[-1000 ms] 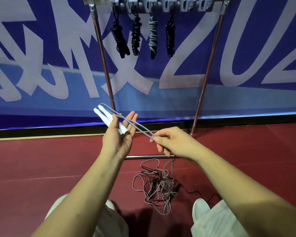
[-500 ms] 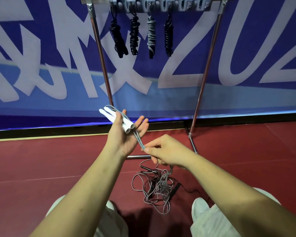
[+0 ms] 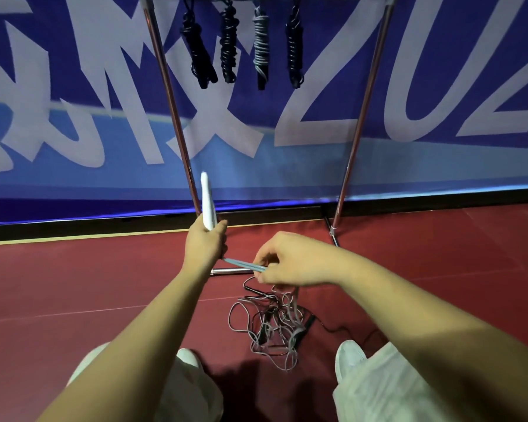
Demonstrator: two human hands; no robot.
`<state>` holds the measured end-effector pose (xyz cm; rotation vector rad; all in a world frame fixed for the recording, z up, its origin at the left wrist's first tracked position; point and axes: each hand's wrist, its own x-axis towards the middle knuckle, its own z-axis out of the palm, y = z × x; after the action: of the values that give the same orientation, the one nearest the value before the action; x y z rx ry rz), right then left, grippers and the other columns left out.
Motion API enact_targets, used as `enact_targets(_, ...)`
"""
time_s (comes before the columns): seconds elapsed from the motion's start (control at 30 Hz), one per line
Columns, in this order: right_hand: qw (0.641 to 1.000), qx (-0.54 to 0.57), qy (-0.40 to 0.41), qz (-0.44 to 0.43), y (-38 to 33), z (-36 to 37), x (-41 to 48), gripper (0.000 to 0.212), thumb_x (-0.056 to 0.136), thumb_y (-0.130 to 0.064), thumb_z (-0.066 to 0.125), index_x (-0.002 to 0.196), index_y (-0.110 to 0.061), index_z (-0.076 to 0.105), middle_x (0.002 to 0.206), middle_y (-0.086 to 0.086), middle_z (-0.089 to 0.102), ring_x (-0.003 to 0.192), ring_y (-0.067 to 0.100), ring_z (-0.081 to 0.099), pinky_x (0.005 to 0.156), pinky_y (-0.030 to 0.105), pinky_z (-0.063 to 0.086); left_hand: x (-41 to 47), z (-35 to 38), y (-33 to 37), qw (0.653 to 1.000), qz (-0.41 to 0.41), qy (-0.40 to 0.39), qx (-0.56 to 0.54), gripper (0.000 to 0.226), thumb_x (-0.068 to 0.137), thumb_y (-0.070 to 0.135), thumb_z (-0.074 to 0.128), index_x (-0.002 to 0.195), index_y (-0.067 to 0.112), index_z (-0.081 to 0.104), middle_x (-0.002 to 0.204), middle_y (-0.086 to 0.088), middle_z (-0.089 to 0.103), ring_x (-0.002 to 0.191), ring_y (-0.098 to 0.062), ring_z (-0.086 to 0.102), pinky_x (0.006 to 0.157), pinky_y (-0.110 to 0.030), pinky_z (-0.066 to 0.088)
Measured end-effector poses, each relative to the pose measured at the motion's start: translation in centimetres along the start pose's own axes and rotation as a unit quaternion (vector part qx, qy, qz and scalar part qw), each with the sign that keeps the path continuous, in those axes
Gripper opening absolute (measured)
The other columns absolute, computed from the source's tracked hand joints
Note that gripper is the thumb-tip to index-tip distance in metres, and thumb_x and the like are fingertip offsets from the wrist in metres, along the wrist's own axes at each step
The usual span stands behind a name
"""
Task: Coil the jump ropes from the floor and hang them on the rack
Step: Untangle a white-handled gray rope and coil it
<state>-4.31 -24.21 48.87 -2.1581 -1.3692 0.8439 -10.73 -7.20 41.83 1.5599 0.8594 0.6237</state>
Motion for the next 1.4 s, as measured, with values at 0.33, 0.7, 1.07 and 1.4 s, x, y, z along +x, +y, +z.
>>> enact_targets(0.33, 0.989, -0.074, 0.128, -0.012, 4.3, -3.6, 1.1, 0.014, 0.088, -0.022, 0.07, 0.098, -0.016, 0.077, 0.092, -0.005, 0.075, 0.084, 0.008, 0.065, 0.081, 0.029, 0.049, 2.1, -1.2, -2.4, 0.992, -0.07, -0.105, 0.018, 0.011, 0.092, -0.003, 0.054, 0.096, 0.008, 0.054, 0.071, -0.011, 0.05, 0.047, -0.014, 0.045, 0.038, -0.02, 0.039)
enact_targets(0.7, 0.96, -0.063, 0.271, 0.021, 8.3, -5.2, 4.4, 0.01, 0.079, -0.026, 0.079, 0.084, -0.019, 0.077, 0.082, -0.003, 0.074, 0.086, 0.017, 0.065, 0.084, 0.03, 0.047, 3.0, -0.6, -5.0, 0.883, -0.202, -0.406, -0.117, 0.044, 0.082, 0.043, 0.072, 0.103, 0.015, 0.045, 0.062, -0.007, 0.035, 0.049, -0.011, 0.028, 0.044, -0.021, 0.025)
enact_targets(1.07, 0.964, -0.064, 0.254, 0.049, 12.5, -1.7, 7.5, 0.017, 0.068, -0.038, 0.082, 0.079, -0.028, 0.075, 0.08, -0.01, 0.072, 0.083, 0.015, 0.063, 0.077, 0.035, 0.051, 2.7, 1.9, -5.4, 0.752, -0.16, -0.571, 0.286, 0.046, 0.091, 0.054, 0.051, 0.106, 0.01, 0.05, 0.061, -0.001, 0.041, 0.047, -0.015, 0.035, 0.047, -0.022, 0.031)
enact_targets(1.4, 0.969, 0.18, 0.162, 0.035, 15.2, -2.3, 8.3, 0.02, 0.076, 0.002, 0.077, 0.071, -0.016, 0.072, 0.061, -0.007, 0.067, 0.051, 0.003, 0.053, 0.054, 0.022, 0.042, 2.8, 3.5, -3.5, 0.775, -0.01, -0.628, 0.064, 0.024, 0.092, 0.049, 0.062, 0.084, 0.028, 0.053, 0.061, 0.003, 0.047, 0.051, -0.017, 0.04, 0.05, -0.028, 0.032)
